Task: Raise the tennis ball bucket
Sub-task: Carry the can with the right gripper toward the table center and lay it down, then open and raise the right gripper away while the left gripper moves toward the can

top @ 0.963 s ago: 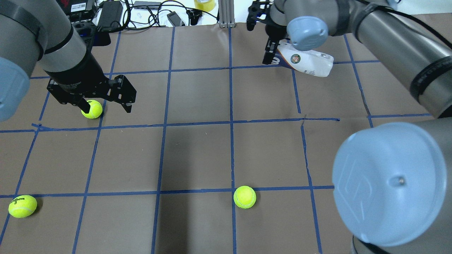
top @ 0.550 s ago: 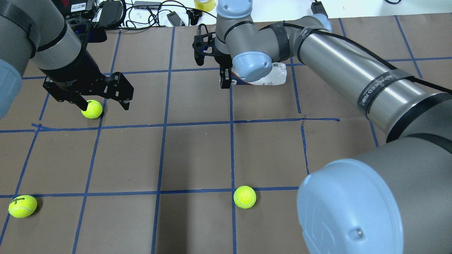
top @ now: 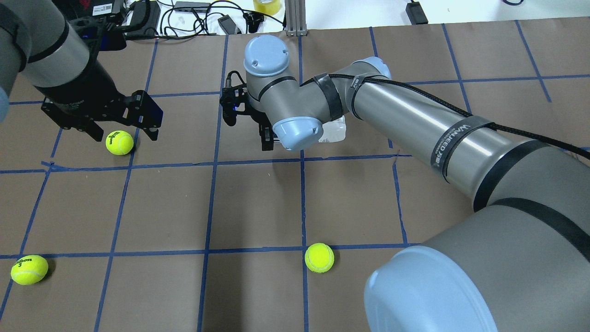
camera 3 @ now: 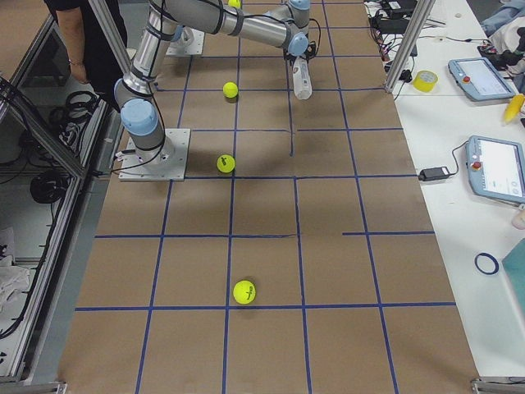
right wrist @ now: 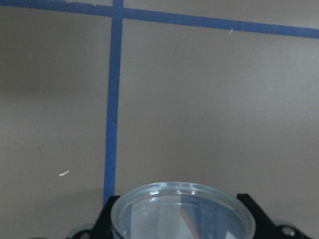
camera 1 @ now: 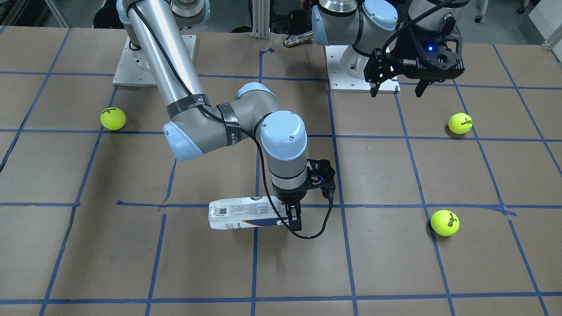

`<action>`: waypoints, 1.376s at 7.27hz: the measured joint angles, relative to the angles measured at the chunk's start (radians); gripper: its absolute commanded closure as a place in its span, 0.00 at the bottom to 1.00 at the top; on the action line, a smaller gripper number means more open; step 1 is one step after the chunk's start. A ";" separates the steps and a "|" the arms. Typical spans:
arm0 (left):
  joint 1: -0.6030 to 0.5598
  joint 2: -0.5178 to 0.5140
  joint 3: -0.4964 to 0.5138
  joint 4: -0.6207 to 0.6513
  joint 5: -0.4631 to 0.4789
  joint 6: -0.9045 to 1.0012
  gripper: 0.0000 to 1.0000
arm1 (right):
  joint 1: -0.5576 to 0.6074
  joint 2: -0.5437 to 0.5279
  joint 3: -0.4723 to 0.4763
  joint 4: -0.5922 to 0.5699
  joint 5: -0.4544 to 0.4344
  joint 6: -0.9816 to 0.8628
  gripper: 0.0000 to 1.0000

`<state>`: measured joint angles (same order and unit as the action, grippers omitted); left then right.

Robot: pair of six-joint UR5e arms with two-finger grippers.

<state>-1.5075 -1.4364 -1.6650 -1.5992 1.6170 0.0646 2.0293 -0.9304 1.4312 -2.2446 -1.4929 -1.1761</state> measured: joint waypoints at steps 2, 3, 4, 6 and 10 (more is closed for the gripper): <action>0.014 0.004 -0.001 -0.005 0.006 0.030 0.00 | 0.003 0.016 0.005 -0.007 -0.019 0.014 0.00; 0.016 0.007 -0.004 -0.012 0.010 0.036 0.00 | 0.001 0.021 0.008 -0.006 -0.027 0.017 0.00; 0.016 0.007 -0.005 -0.015 0.012 0.039 0.00 | -0.001 0.019 0.010 -0.007 -0.030 0.018 0.00; 0.017 0.004 -0.003 -0.016 0.013 0.041 0.00 | -0.010 -0.008 0.009 0.001 -0.025 0.018 0.00; 0.023 -0.019 0.001 -0.009 0.001 0.049 0.00 | -0.211 -0.202 0.011 0.239 0.010 0.070 0.00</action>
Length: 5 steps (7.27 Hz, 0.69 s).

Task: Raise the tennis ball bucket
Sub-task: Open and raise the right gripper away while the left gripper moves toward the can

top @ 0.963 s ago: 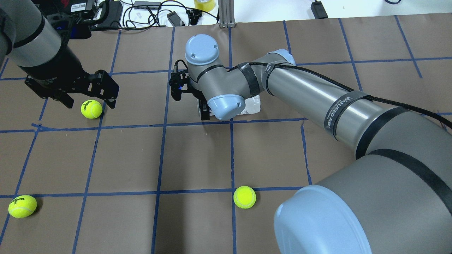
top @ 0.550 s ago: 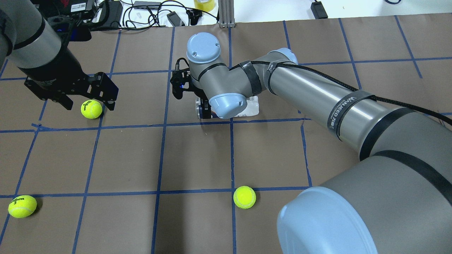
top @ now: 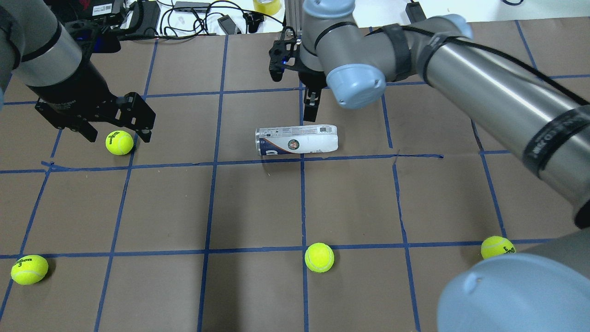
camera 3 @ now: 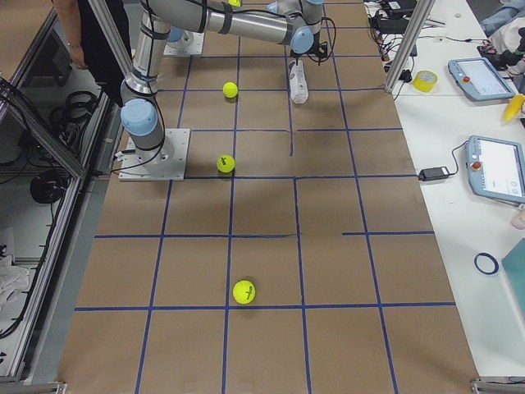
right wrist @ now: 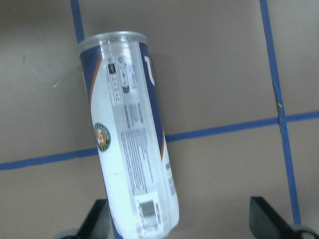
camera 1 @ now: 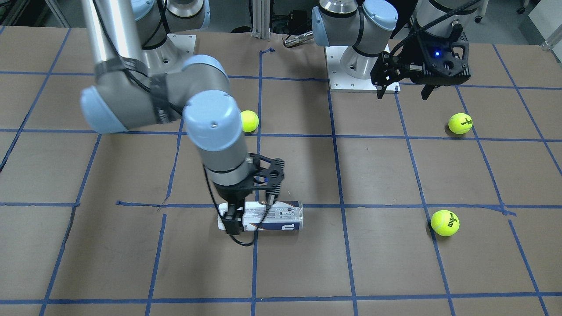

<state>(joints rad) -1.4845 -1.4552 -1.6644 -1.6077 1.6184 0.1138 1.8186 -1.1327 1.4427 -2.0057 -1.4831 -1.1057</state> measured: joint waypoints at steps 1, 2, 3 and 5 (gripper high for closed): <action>0.001 -0.018 -0.004 0.020 -0.028 0.005 0.00 | -0.056 -0.073 0.001 0.073 0.000 0.051 0.00; 0.001 -0.048 -0.009 0.063 -0.092 0.007 0.00 | -0.104 -0.153 0.002 0.191 -0.005 0.149 0.00; 0.000 -0.090 -0.013 0.131 -0.172 0.005 0.00 | -0.138 -0.234 0.003 0.300 -0.011 0.251 0.00; -0.001 -0.199 -0.016 0.319 -0.339 -0.001 0.00 | -0.205 -0.357 0.004 0.402 -0.014 0.469 0.00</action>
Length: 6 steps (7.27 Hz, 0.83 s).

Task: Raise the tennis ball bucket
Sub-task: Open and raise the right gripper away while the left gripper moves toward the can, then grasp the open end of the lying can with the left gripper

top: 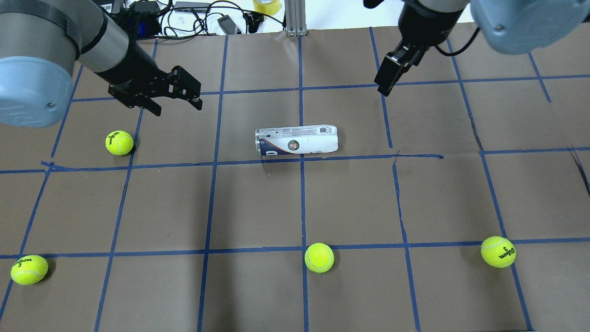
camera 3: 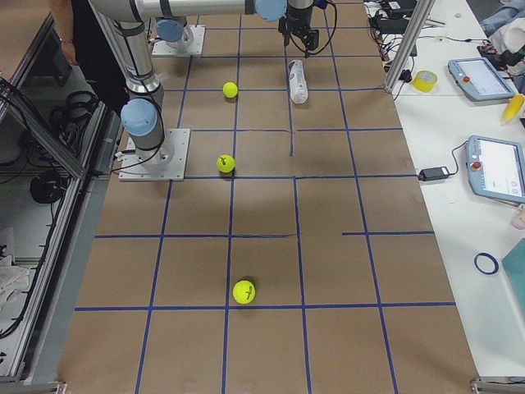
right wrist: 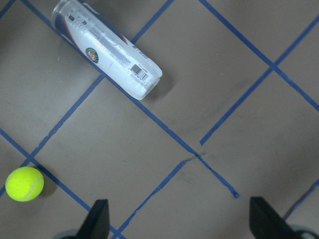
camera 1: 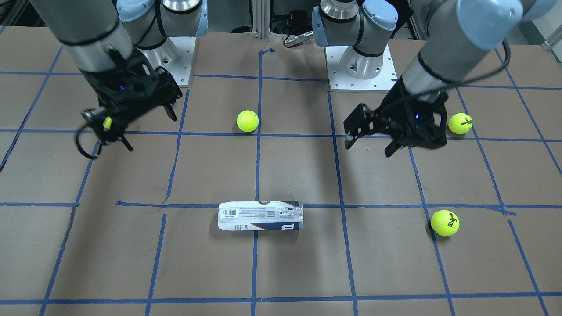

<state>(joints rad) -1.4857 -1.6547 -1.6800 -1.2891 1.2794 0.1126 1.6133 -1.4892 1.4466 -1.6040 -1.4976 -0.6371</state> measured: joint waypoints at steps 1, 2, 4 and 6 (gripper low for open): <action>0.000 -0.059 -0.001 0.088 -0.083 -0.001 0.00 | -0.028 -0.033 0.000 0.010 0.000 0.122 0.00; -0.001 -0.120 -0.001 0.156 -0.157 -0.002 0.00 | -0.043 -0.059 0.000 0.011 0.000 0.268 0.00; -0.004 -0.233 -0.006 0.236 -0.269 -0.001 0.00 | -0.051 -0.103 0.000 0.015 -0.049 0.494 0.00; -0.007 -0.321 -0.054 0.303 -0.340 0.003 0.00 | -0.053 -0.119 0.000 0.041 -0.104 0.574 0.00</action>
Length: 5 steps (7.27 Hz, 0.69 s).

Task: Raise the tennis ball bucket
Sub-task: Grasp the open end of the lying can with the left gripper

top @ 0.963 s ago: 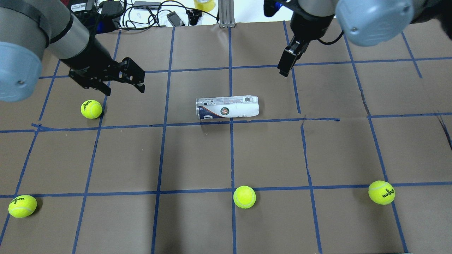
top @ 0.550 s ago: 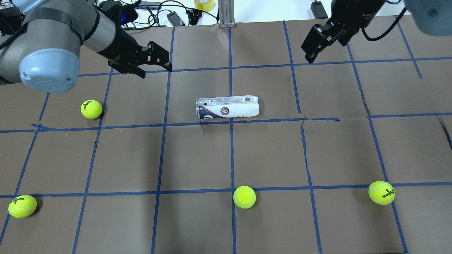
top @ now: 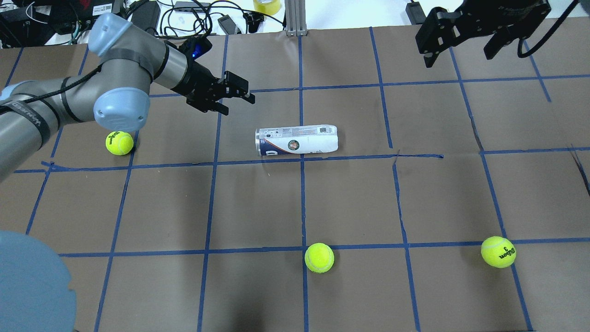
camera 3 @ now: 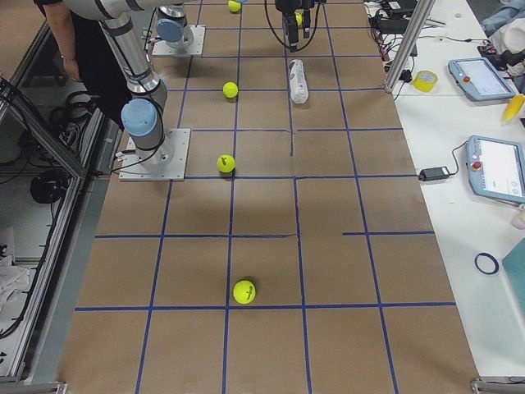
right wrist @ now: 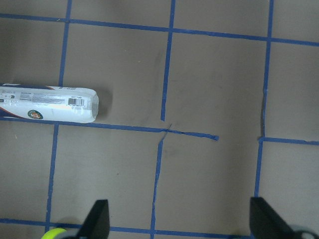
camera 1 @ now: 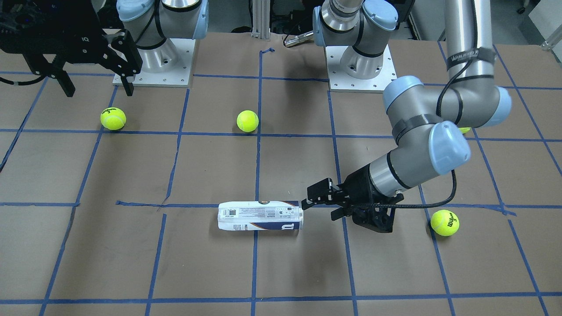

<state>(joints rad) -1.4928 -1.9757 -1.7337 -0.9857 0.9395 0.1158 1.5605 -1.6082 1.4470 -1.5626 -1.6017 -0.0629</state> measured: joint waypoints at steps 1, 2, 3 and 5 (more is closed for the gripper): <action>-0.003 -0.034 -0.031 0.045 -0.047 -0.002 0.00 | 0.000 -0.002 0.000 0.028 -0.005 0.056 0.00; -0.007 -0.057 -0.049 0.066 -0.092 -0.006 0.00 | 0.001 -0.003 0.002 0.050 -0.001 0.114 0.00; -0.015 -0.073 -0.059 0.074 -0.115 -0.011 0.00 | 0.002 -0.004 0.006 0.060 0.012 0.146 0.00; -0.042 -0.092 -0.077 0.077 -0.128 -0.020 0.16 | 0.004 -0.004 0.027 0.057 0.068 0.158 0.00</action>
<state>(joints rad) -1.5351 -2.0674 -1.8110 -0.9085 0.8117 0.0954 1.5650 -1.6121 1.4744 -1.5057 -1.5334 0.0954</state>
